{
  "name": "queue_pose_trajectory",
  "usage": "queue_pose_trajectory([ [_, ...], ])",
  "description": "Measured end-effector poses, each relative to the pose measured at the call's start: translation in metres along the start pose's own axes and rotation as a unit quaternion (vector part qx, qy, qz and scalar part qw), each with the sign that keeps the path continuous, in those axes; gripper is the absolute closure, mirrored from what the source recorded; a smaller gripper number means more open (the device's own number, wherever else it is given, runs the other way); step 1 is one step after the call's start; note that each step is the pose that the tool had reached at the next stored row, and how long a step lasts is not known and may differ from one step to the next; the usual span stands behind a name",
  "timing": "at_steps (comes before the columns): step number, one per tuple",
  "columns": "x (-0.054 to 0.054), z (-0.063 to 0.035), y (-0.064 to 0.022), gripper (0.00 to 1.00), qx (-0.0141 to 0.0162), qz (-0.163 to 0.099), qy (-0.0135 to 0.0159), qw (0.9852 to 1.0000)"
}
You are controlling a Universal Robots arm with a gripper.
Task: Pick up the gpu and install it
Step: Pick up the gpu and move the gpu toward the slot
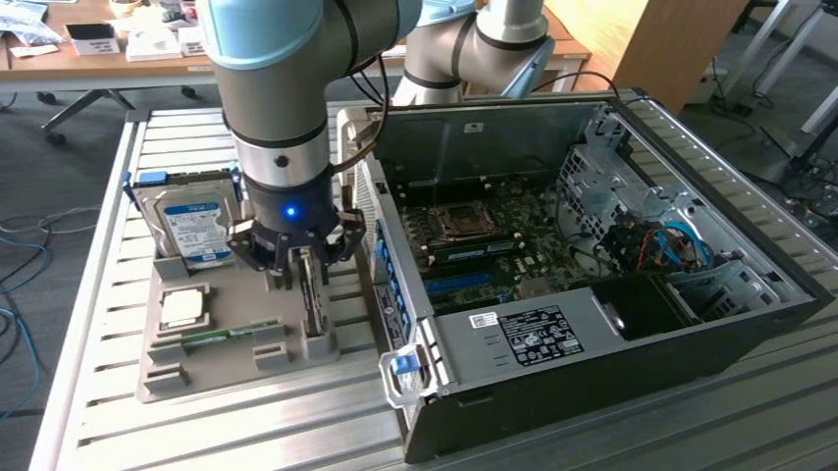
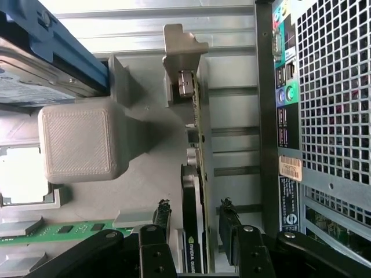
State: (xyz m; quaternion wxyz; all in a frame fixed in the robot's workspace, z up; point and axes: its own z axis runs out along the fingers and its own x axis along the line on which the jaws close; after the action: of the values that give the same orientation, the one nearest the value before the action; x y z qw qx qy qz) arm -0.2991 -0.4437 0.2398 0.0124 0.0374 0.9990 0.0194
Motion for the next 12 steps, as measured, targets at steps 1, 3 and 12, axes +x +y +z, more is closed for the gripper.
queue_pose_trajectory([
  [1,0.0001,0.0008,0.0007,0.53,0.0,0.0,0.0,1.0],
  [3,0.0003,0.0032,0.0021,0.53,0.0,0.0,0.0,1.0],
  [12,0.001,0.01,0.0066,0.53,0.0001,0.0,0.0001,1.0],
])
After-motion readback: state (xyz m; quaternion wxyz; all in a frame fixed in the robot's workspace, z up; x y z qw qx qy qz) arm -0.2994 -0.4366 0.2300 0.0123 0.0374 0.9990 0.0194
